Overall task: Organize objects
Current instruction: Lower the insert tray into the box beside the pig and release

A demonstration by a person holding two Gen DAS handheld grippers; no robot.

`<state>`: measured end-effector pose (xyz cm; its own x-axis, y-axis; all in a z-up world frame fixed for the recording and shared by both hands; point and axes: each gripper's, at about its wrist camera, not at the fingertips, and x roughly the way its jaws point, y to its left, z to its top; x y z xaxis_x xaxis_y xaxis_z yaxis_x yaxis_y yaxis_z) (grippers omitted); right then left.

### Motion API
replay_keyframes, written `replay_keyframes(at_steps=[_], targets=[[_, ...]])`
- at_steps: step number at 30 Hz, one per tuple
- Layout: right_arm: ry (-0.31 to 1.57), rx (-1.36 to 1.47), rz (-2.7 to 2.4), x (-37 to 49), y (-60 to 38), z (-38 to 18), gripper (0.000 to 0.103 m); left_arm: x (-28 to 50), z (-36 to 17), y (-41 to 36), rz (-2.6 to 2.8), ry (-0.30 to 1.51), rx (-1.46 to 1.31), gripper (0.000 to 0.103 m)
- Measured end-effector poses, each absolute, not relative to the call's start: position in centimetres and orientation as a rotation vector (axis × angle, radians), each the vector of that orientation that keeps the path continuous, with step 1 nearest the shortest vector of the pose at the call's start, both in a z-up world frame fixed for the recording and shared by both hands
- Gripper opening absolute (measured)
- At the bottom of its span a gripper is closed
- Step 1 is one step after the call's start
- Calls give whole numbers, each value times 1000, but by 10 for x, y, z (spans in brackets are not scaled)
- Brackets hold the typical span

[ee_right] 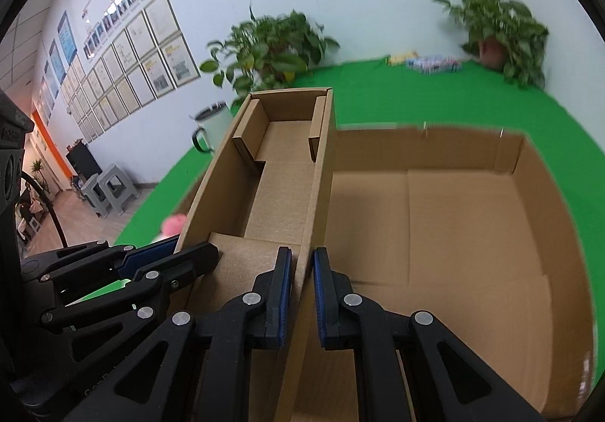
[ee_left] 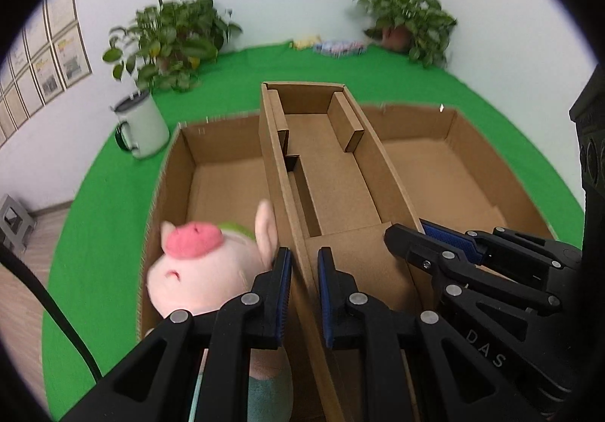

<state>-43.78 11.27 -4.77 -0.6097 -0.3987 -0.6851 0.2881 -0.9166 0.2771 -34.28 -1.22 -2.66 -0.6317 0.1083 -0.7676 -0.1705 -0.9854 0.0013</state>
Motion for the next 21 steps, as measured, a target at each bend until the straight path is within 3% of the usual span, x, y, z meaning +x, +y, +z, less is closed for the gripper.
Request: replay_keyframes(at_steps=[8, 21], targets=[[-210, 1244, -2454, -455, 108, -98, 9, -354, -46, -15, 2653, 94, -1368, 14], [-113, 1316, -2458, -450, 82, -98, 11, -309, -9, -53, 2695, 32, -1227, 15]])
